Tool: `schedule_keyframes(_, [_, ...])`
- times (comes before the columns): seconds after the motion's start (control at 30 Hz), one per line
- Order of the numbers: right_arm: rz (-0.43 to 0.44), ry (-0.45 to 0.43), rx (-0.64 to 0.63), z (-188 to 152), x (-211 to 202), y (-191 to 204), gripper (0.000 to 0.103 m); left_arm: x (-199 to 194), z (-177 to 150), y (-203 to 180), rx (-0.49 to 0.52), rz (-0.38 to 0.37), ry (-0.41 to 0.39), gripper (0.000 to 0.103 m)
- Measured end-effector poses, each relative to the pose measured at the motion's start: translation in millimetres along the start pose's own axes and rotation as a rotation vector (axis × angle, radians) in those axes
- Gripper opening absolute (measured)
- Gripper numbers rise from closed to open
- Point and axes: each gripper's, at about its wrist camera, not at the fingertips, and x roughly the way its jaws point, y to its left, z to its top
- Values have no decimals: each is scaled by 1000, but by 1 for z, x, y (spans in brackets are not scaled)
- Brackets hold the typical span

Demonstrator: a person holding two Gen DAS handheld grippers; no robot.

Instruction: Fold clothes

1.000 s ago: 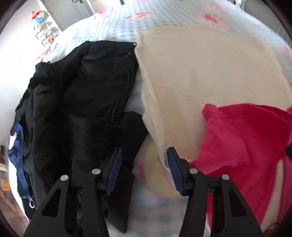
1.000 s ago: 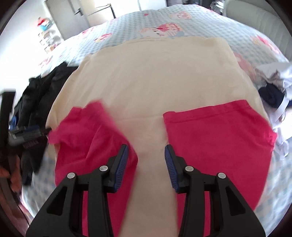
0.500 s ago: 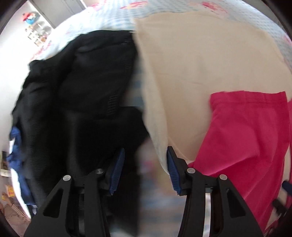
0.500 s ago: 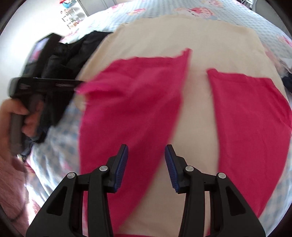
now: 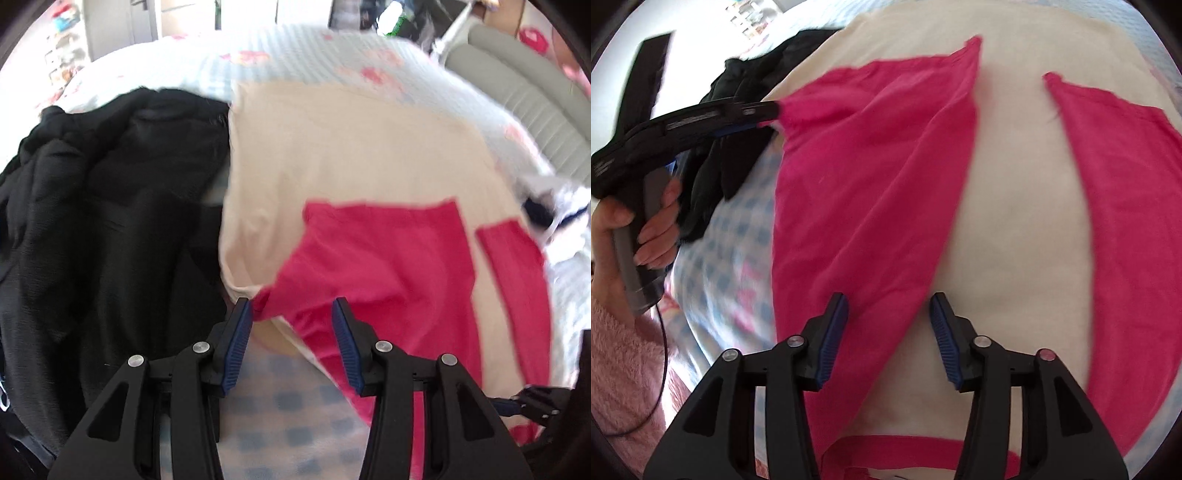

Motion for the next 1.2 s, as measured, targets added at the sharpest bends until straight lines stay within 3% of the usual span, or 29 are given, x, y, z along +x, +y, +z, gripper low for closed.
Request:
schedule_keyframes(0.1, [-21, 6, -44, -6, 2, 7, 50, 15, 3, 20, -53, 149, 54, 44])
schedule_keyframes(0.13, [-24, 12, -54, -9, 2, 8, 50, 14, 3, 30, -81, 183, 59, 35])
schedule_keyframes(0.2, [-23, 27, -62, -14, 1, 7, 50, 8, 6, 51, -146, 156, 66, 28])
schedule_keyframes(0.27, [10, 23, -55, -18, -5, 5, 50, -4, 5, 59, -185, 41, 34, 29])
schedule_keyframes(0.4, [169, 1, 25, -14, -10, -1, 50, -13, -5, 26, -54, -63, -11, 37])
schedule_keyframes(0.5, [185, 8, 27, -11, 0, 6, 47, -5, -6, 15, -60, -113, -5, 38])
schedule_keyframes(0.63, [189, 8, 2, -13, 6, 16, 38, 3, 2, 19, -130, -122, -26, 34])
schedule_keyframes(0.7, [189, 6, -8, -14, 7, 16, 26, 3, 8, 27, -160, -49, -54, 19])
schedule_keyframes(0.77, [165, 4, -20, -16, 7, 17, 22, 5, 10, 30, -167, -23, -38, 18])
schedule_keyframes(0.9, [149, 5, -24, -19, 2, 13, 21, 5, 13, 32, -184, -14, -11, 24])
schedule_keyframes(1.03, [162, 17, -22, -19, 5, 10, 24, 3, -5, 36, -264, -123, 4, 41])
schedule_keyframes(1.1, [169, 27, -21, -19, 9, 12, 25, 8, -4, 34, -260, -142, 9, 42])
schedule_keyframes(1.2, [153, 28, -44, -21, 9, 16, 25, 16, 4, 32, -229, 19, 16, 39])
